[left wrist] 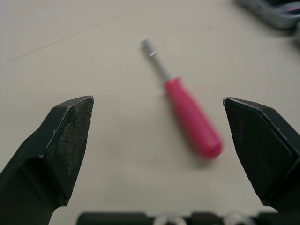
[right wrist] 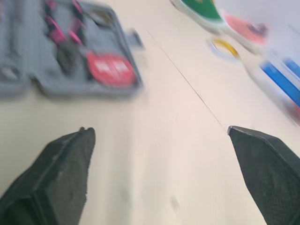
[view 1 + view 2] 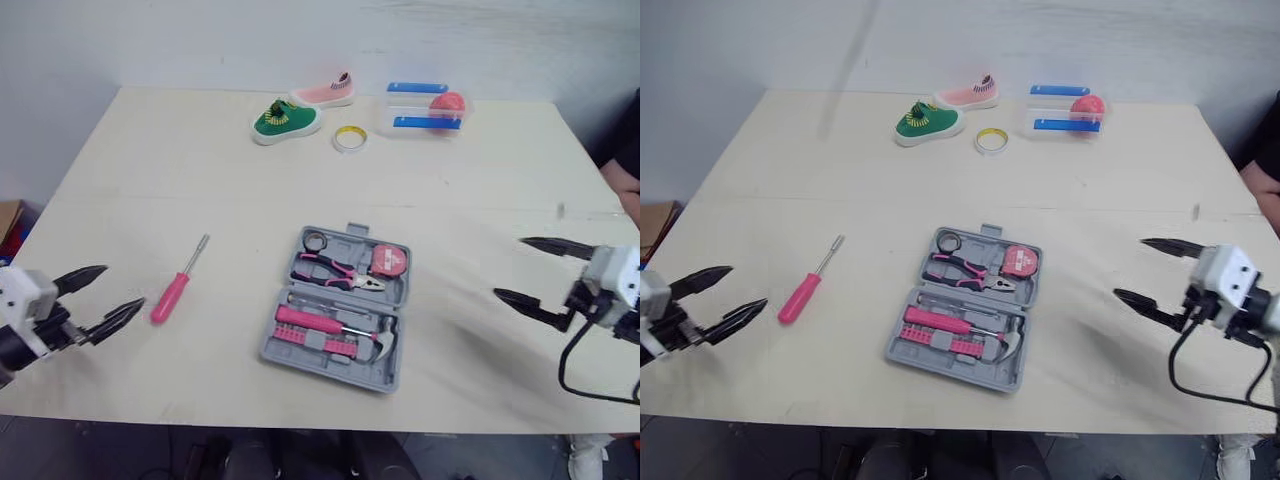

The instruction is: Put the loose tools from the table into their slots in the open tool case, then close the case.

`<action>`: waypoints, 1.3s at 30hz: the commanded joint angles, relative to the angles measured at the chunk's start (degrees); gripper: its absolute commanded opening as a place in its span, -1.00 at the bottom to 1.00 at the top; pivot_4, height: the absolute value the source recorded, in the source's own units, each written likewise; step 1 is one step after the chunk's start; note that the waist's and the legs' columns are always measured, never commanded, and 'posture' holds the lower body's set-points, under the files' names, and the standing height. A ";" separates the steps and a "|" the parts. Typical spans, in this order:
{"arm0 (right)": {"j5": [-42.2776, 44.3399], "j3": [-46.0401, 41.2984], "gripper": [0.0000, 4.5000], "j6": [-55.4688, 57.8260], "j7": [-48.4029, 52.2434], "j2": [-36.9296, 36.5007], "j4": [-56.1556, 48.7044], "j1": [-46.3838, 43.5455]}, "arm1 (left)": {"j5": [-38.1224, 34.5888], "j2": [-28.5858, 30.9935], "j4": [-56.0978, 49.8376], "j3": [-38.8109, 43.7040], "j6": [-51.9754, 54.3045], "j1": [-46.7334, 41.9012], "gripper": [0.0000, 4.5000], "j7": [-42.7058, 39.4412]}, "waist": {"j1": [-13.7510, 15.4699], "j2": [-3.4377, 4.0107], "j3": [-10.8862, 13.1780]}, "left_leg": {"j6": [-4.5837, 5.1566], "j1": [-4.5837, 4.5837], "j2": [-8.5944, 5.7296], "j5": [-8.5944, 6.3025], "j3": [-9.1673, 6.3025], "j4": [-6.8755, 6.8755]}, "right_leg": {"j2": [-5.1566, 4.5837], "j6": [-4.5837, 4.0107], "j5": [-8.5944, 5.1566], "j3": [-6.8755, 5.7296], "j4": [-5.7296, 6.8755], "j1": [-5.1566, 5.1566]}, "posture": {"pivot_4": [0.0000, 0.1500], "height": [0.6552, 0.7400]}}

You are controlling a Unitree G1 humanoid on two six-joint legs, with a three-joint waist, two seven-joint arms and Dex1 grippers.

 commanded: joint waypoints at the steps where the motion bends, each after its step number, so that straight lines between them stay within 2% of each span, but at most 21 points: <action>1: -1.83 -6.71 0.98 -7.34 -3.67 -3.51 11.83 0.34 | 4.18 1.79 5.88 5.03 -5.54 2.60 1.00 3.29 | -0.04 0.01 0.01 | 0.04 0.00 -0.02 -0.05 0.04 -0.01 | -0.02 -0.01 -0.01 0.00 -0.04 0.00 | 1.00 1.00; 5: -3.21 -6.48 0.98 -11.99 -4.01 -5.16 18.88 0.06 | 3.84 1.99 8.32 6.52 -6.08 3.66 1.00 4.38 | -0.46 0.01 0.01 | 0.04 0.10 0.01 -0.21 0.04 -0.03 | -0.08 -0.03 -0.01 -0.02 -0.17 0.17 | 1.00 1.00; 10: -5.01 -5.21 0.98 -13.29 -6.77 -4.48 23.75 1.31 | 1.11 0.12 3.97 8.75 -3.97 6.43 1.00 5.14 | -1.34 0.03 0.01 | 0.00 0.25 0.00 -0.31 -0.06 -0.19 | -0.13 -0.02 -0.01 -0.15 -0.39 0.48 | 1.00 1.00; 14: -1.96 -2.68 0.98 -9.08 -4.69 -0.99 16.33 1.82 | -0.07 -1.26 -3.41 6.27 -1.00 5.85 1.00 6.56 | -1.54 -0.05 0.00 | -0.05 0.87 -0.05 -0.25 0.07 -0.67 | -0.12 -0.01 0.00 -0.02 -0.61 0.92 | 1.00 1.00; 17: 3.95 -1.70 0.98 -5.92 -1.09 2.65 11.20 -0.92 | -1.15 -1.75 -9.17 3.54 3.40 4.82 1.00 8.46 | -1.58 -0.04 0.00 | -0.09 0.95 -0.04 -0.20 0.08 -0.79 | -0.09 0.03 0.02 0.00 -0.61 0.96 | 1.00 1.00; 24: 13.27 2.85 0.98 1.82 4.32 10.33 -5.69 -3.89 | -8.44 -0.06 -21.27 -0.07 26.03 2.55 1.00 15.59 | -1.21 0.00 0.03 | -0.18 0.91 0.02 -0.15 0.03 -0.82 | 0.04 0.06 0.01 0.01 -0.51 0.88 | 1.00 1.00; 29: 14.93 5.73 0.98 3.33 6.07 13.21 -12.57 -4.71 | -7.15 0.71 -26.01 -3.50 33.98 0.85 1.00 20.67 | -0.69 0.02 0.04 | -0.18 0.87 -0.03 -0.14 -0.01 -0.76 | 0.02 0.06 0.01 -0.02 -0.52 0.89 | 1.00 1.00; 32: 15.52 10.03 0.98 2.92 10.33 14.64 -17.71 -5.00 | -5.80 -0.41 -27.77 -8.21 38.84 -2.44 1.00 26.00 | -0.35 0.01 0.04 | -0.17 0.89 -0.03 -0.13 -0.01 -0.70 | 0.04 0.06 0.01 -0.02 -0.45 0.90 | 1.00 1.00; 35: 14.97 13.90 0.98 3.50 12.59 15.30 -21.93 -4.13 | -2.26 -1.93 -25.51 -14.11 37.78 -5.81 1.00 28.07 | 0.20 0.03 0.04 | -0.21 0.92 -0.01 -0.08 -0.03 -0.66 | 0.07 0.06 0.01 -0.03 -0.34 0.90 | 1.00 1.00; 39: 14.29 13.72 0.98 3.81 11.51 15.33 -21.42 -3.93 | 0.16 -2.00 -24.01 -17.99 36.78 -6.94 1.00 27.12 | 0.23 0.02 0.05 | -0.22 0.90 -0.02 -0.07 0.01 -0.63 | 0.07 0.06 0.01 -0.02 -0.36 0.87 | 1.00 1.00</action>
